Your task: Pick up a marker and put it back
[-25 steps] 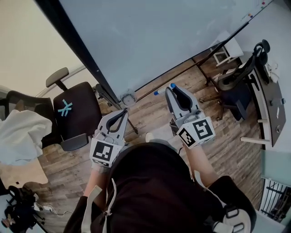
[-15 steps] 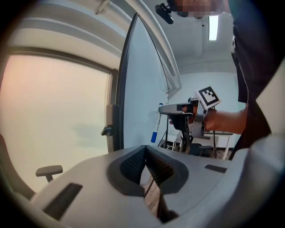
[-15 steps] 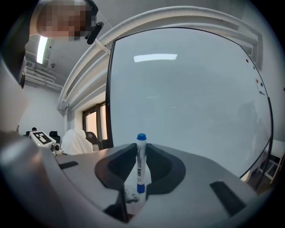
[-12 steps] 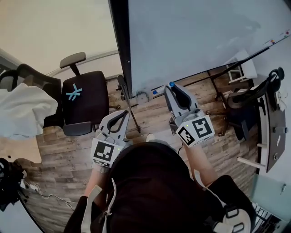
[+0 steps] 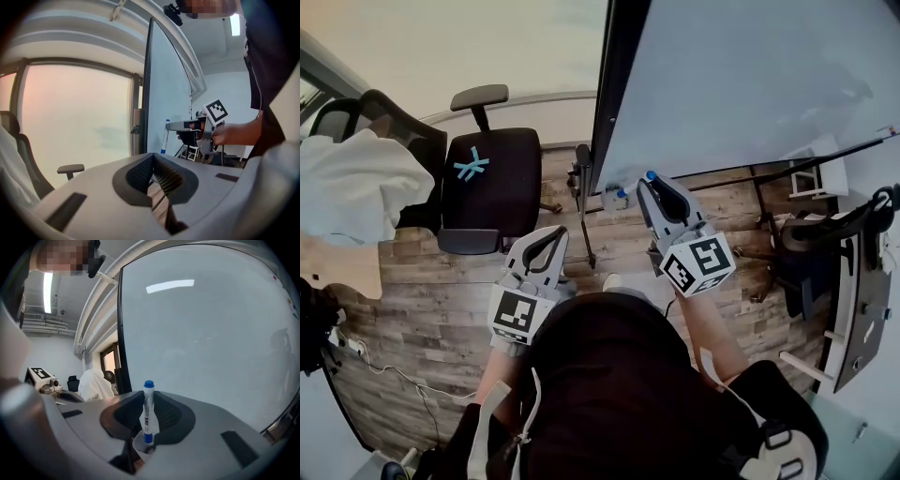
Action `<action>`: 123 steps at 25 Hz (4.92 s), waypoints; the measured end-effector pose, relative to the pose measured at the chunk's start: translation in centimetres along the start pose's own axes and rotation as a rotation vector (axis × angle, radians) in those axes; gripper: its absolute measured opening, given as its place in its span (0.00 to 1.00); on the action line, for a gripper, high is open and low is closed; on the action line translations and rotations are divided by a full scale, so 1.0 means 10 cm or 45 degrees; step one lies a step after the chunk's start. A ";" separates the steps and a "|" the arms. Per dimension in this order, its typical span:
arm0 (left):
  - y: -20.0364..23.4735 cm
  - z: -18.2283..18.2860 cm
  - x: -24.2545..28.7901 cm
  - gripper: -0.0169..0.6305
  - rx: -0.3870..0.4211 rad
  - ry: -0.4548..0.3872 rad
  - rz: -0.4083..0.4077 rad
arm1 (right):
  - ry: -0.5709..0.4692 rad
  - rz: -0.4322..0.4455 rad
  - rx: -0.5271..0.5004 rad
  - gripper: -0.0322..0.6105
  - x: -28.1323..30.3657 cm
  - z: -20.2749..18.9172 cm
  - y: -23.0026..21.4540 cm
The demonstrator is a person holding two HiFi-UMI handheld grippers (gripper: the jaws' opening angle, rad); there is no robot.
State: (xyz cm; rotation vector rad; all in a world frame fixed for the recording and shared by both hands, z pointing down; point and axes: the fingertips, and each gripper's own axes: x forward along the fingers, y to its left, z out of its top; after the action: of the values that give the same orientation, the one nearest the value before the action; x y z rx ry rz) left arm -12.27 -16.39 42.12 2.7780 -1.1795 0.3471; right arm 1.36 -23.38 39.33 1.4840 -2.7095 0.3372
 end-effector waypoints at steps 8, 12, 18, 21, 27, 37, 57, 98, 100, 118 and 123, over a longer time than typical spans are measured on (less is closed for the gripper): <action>0.05 -0.08 -0.14 0.04 -0.025 0.004 0.093 | 0.086 0.081 -0.002 0.17 0.14 -0.30 0.09; 0.04 -0.13 -0.21 0.04 -0.033 0.010 0.127 | 0.122 0.107 -0.009 0.17 0.17 -0.43 0.14; 0.04 -0.19 -0.33 0.04 -0.052 0.023 0.172 | 0.173 0.126 -0.039 0.17 0.19 -0.60 0.20; 0.04 -0.23 -0.38 0.04 -0.065 0.031 0.193 | 0.197 0.131 -0.058 0.17 0.19 -0.68 0.22; 0.04 -0.28 -0.44 0.04 -0.101 0.050 0.225 | 0.235 0.149 -0.096 0.17 0.21 -0.79 0.26; 0.04 -0.32 -0.48 0.04 -0.087 0.035 0.241 | 0.299 0.175 -0.139 0.17 0.24 -0.94 0.34; 0.01 -0.28 -0.51 0.04 -0.098 0.039 0.219 | 0.294 0.134 -0.180 0.18 0.20 -0.90 0.35; -0.42 0.19 0.41 0.04 0.092 -0.056 -0.307 | 0.077 -0.323 -0.094 0.19 -0.76 -0.25 -0.20; -0.49 0.22 0.48 0.04 0.095 -0.059 -0.347 | 0.071 -0.360 -0.088 0.19 -0.85 -0.25 -0.24; -0.96 0.32 0.83 0.04 0.139 -0.058 -0.634 | 0.050 -0.644 -0.024 0.19 -1.53 -0.35 -0.27; -1.00 0.36 0.89 0.04 0.150 -0.052 -0.676 | 0.043 -0.688 -0.011 0.19 -1.61 -0.37 -0.24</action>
State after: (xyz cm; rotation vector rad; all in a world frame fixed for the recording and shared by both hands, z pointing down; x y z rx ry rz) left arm 1.59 -16.30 40.78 3.0623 -0.3986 0.3122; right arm 11.83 -10.51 41.22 2.0892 -2.1547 0.3147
